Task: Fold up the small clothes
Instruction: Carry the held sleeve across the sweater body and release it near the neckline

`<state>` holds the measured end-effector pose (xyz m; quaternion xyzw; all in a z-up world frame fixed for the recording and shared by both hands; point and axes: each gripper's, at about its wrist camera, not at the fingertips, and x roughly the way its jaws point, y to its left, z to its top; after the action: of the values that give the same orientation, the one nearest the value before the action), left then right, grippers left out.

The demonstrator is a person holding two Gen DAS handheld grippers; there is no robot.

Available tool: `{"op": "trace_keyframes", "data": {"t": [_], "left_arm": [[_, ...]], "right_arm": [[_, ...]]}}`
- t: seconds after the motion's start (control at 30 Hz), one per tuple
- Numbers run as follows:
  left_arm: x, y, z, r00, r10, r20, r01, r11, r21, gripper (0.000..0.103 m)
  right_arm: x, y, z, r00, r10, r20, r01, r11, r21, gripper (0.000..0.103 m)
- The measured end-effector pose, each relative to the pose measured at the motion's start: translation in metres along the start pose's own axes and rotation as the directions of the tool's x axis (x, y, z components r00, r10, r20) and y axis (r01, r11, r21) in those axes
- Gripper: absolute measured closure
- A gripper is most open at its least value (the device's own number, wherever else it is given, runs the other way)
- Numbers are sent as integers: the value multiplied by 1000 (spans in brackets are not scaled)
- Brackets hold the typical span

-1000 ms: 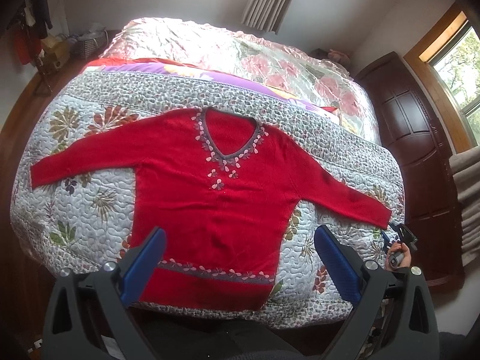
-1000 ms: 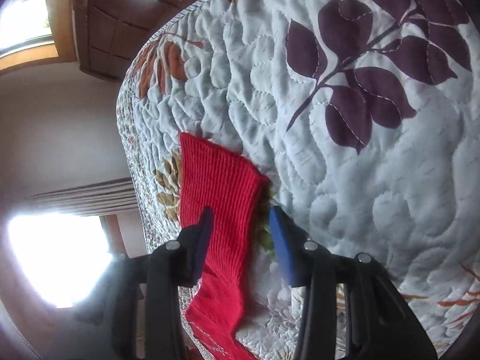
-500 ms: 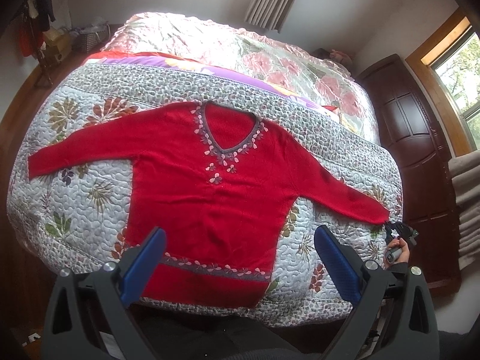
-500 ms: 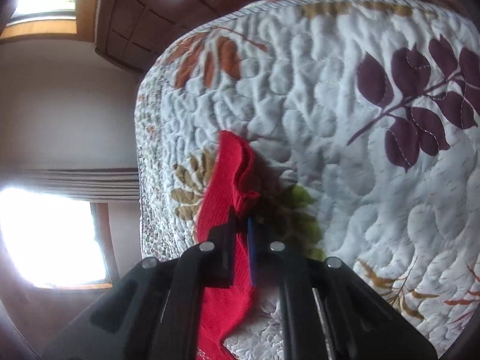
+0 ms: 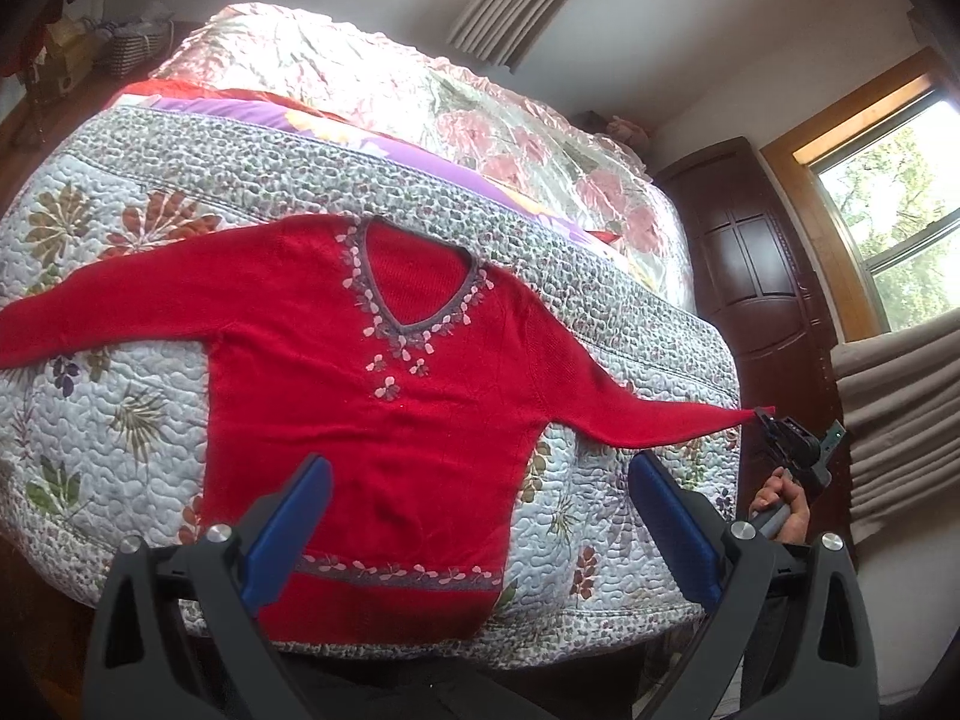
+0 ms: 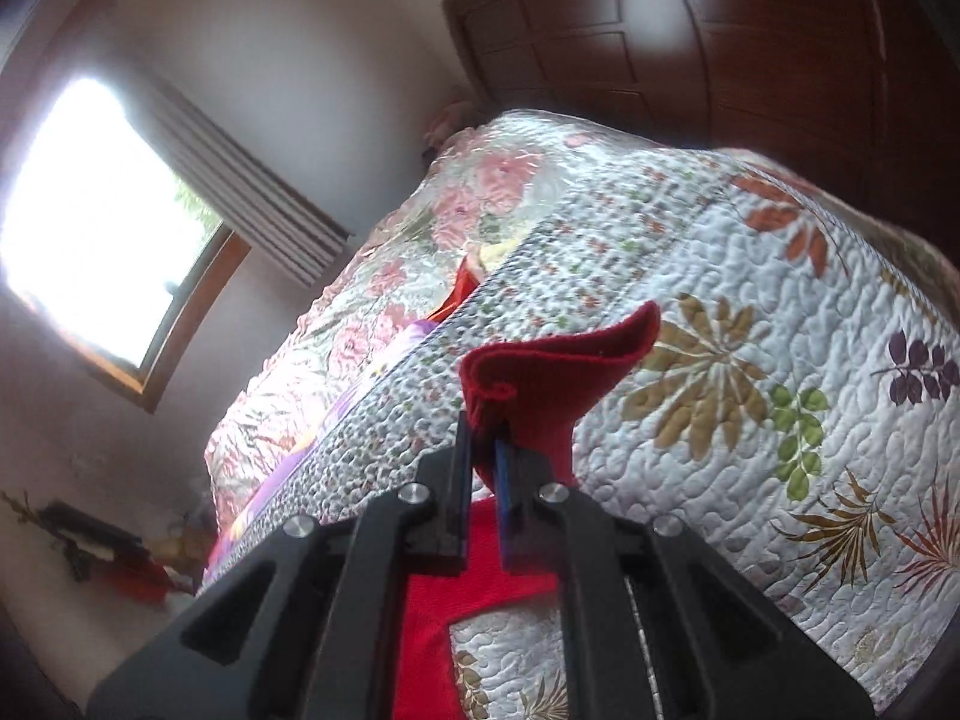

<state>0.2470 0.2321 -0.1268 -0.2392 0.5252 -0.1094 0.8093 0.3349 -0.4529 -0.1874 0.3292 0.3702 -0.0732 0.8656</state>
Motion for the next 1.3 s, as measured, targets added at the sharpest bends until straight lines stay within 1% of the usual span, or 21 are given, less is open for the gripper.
{"op": "trace_keyframes", "data": {"t": [0.1, 0.2, 0.27, 0.33, 0.4, 0.5, 0.57, 0.67, 0.8, 0.87, 0.93, 1.0, 1.03, 1.07, 1.1, 1.13, 1.17, 1.23, 1.27, 1.3], "left_arm": [[5, 8, 11, 999, -31, -7, 32, 999, 26, 4], [10, 15, 24, 998, -64, -15, 64, 997, 51, 4], [13, 22, 33, 996, -83, -18, 84, 995, 54, 4], [19, 32, 44, 993, -110, -32, 112, 993, 40, 4], [26, 43, 54, 987, -151, -53, 153, 988, 22, 4], [40, 59, 70, 979, -192, -72, 193, 981, 15, 4], [51, 69, 80, 975, -208, -82, 211, 977, 24, 4], [72, 84, 92, 965, -239, -110, 243, 970, 19, 4], [115, 109, 101, 946, -280, -163, 283, 959, -8, 4], [141, 120, 103, 933, -304, -193, 305, 952, -30, 4], [167, 129, 103, 914, -343, -218, 339, 939, -60, 4], [193, 133, 103, 892, -386, -235, 375, 922, -93, 4], [206, 134, 104, 879, -410, -242, 394, 912, -116, 4], [221, 135, 105, 863, -440, -249, 415, 898, -146, 4], [234, 135, 105, 846, -469, -255, 436, 882, -178, 4], [248, 135, 105, 827, -498, -261, 454, 865, -212, 4], [263, 135, 106, 813, -517, -267, 462, 853, -243, 4], [289, 130, 106, 792, -538, -289, 470, 839, -274, 4], [305, 125, 106, 784, -541, -306, 468, 838, -282, 4], [318, 122, 105, 785, -529, -323, 453, 845, -283, 4]], "right_arm": [[0, 48, -19, 1000, -6, -5, 6, 994, -111, 98], [12, 96, -41, 1000, -9, -17, 5, 979, -205, 98], [24, 127, -59, 999, -11, -35, 2, 966, -259, 98], [41, 150, -80, 998, -16, -60, -3, 953, -303, 98], [59, 172, -101, 995, -18, -95, -16, 941, -337, 98], [87, 205, -139, 988, -31, -149, -31, 918, -395, 98], [108, 227, -171, 980, -46, -195, -44, 901, -431, 98], [145, 252, -222, 962, -97, -256, -46, 865, -499, 98], [200, 265, -293, 922, -184, -341, -41, 828, -559, 98], [221, 269, -322, 903, -235, -360, -29, 802, -597, 98], [236, 268, -345, 885, -281, -370, -19, 774, -633, 98], [242, 266, -360, 878, -316, -358, -12, 734, -679, 96], [244, 264, -366, 873, -326, -362, -17, 722, -692, 88], [242, 263, -369, 871, -331, -362, -21, 712, -702, 84], [238, 263, -372, 873, -331, -358, -28, 700, -714, 80], [233, 262, -375, 874, -332, -355, -34, 687, -726, 73], [225, 260, -376, 874, -330, -356, -39, 682, -730, 72], [207, 252, -377, 871, -314, -377, -58, 697, -715, 72], [196, 247, -377, 869, -307, -388, -64, 708, -704, 72], [184, 242, -377, 867, -297, -399, -70, 721, -690, 72]]}}
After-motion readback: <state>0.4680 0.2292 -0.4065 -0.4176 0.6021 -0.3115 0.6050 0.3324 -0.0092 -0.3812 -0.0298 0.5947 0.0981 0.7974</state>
